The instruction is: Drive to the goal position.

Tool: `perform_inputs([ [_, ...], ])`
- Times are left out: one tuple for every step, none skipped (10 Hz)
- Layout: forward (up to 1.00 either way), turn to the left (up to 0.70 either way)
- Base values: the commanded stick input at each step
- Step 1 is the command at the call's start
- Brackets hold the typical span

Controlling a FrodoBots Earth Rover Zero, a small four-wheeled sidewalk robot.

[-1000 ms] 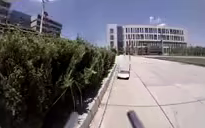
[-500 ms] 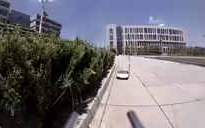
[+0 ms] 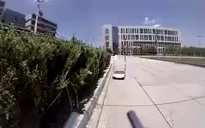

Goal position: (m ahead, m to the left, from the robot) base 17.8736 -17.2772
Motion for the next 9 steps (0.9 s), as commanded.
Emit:
perform_inputs([
  [0.0, -0.62],
  [0.0, -0.62],
  [0.0, -0.62],
  [0.0, -0.62],
  [0.0, -0.62],
  [0.0, -0.62],
  [0.0, -0.62],
  [0.0, -0.62],
  [0.0, -0.62],
])
